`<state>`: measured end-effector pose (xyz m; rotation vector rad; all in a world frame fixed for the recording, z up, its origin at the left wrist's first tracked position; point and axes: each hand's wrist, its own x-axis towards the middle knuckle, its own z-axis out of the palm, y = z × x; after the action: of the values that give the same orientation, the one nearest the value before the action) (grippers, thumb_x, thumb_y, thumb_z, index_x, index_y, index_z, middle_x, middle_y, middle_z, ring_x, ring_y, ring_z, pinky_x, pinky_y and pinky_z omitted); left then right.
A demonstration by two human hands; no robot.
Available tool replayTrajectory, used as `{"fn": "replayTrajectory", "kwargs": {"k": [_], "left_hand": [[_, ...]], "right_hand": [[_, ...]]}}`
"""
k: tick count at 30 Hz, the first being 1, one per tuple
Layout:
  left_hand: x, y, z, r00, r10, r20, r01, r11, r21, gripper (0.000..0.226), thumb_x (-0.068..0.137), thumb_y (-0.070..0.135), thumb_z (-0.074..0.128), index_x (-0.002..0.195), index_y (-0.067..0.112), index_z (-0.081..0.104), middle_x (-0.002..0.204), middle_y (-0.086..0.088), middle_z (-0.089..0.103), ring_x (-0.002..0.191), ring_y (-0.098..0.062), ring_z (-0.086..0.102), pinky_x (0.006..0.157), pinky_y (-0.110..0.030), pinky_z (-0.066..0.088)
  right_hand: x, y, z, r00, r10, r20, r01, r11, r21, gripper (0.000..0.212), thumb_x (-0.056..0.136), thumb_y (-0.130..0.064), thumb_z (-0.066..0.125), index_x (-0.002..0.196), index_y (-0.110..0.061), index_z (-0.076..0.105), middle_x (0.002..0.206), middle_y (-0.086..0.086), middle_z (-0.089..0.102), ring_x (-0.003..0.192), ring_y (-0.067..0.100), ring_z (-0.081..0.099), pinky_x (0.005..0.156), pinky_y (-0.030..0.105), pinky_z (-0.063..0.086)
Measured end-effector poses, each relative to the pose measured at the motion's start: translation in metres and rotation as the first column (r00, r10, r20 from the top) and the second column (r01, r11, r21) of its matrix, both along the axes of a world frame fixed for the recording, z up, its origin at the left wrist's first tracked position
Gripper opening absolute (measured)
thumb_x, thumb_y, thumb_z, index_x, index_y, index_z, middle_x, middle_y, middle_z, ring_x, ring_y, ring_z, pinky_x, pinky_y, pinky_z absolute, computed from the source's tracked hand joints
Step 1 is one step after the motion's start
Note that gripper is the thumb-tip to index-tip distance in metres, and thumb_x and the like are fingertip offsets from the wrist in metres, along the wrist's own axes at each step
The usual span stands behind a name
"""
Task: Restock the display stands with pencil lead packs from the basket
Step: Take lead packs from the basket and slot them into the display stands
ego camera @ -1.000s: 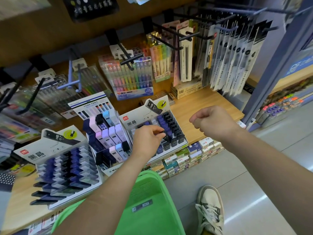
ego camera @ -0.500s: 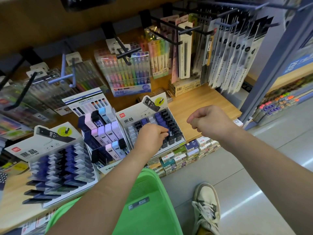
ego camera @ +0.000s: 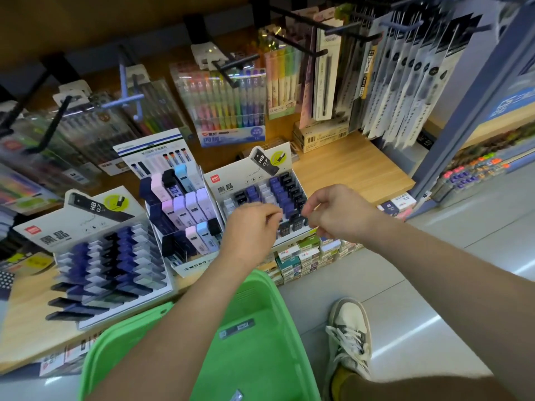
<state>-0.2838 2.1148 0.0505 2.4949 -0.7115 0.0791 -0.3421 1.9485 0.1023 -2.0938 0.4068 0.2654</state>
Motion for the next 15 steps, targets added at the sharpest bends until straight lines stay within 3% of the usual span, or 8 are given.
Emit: {"fn": "replayTrajectory", "kwargs": {"k": [3,6,8,11,15], "left_hand": [[-0.036,0.059,-0.001,0.994,0.095,-0.045,-0.095,0.995,0.012,0.012,0.089,0.024,0.063,0.092,0.025,0.075,0.081,0.014,0.071,0.065,-0.003,0.058,0.063,-0.018,0.042],[-0.07,0.123,-0.025,0.97,0.192,-0.153,-0.176,0.978,0.109,0.01,0.087,0.022,0.066,0.089,0.024,0.075,0.082,0.013,0.073,0.065,-0.006,0.06,0.062,-0.018,0.044],[-0.088,0.164,-0.05,0.933,0.274,-0.233,-0.217,0.946,0.243,0.012,0.087,0.023,0.065,0.091,0.026,0.075,0.087,0.011,0.074,0.073,-0.01,0.065,0.064,-0.018,0.042],[-0.113,0.214,-0.098,0.841,0.353,-0.41,-0.17,0.892,0.42,0.019,0.089,0.022,0.06,0.102,0.028,0.073,0.1,0.008,0.073,0.089,-0.012,0.067,0.076,-0.02,0.047],[-0.145,0.254,-0.158,0.689,0.449,-0.569,-0.085,0.83,0.551,0.031,0.09,0.024,0.061,0.12,0.022,0.062,0.115,-0.002,0.068,0.099,-0.017,0.065,0.089,-0.026,0.048]], "right_hand": [[-0.005,0.035,-0.011,0.963,0.268,-0.004,-0.262,0.94,-0.218,0.016,0.089,-0.008,0.057,0.092,-0.018,0.069,0.07,-0.015,0.056,0.067,0.009,0.056,0.054,0.013,0.04],[-0.022,0.073,-0.037,0.848,0.51,-0.143,-0.526,0.775,-0.351,0.025,0.089,-0.01,0.057,0.111,-0.019,0.067,0.098,-0.004,0.066,0.09,0.014,0.06,0.072,0.02,0.042],[-0.036,0.095,-0.06,0.747,0.612,-0.259,-0.662,0.653,-0.368,0.035,0.091,-0.008,0.056,0.124,-0.016,0.062,0.113,0.003,0.067,0.095,0.014,0.057,0.075,0.02,0.038],[-0.047,0.124,-0.098,0.651,0.655,-0.385,-0.758,0.529,-0.383,0.042,0.091,-0.008,0.053,0.133,-0.014,0.054,0.113,0.007,0.065,0.091,0.017,0.054,0.072,0.025,0.038],[-0.046,0.168,-0.165,0.661,0.634,-0.402,-0.749,0.526,-0.403,0.039,0.091,-0.01,0.054,0.129,-0.013,0.056,0.112,0.011,0.065,0.1,0.027,0.061,0.074,0.029,0.048]]}}
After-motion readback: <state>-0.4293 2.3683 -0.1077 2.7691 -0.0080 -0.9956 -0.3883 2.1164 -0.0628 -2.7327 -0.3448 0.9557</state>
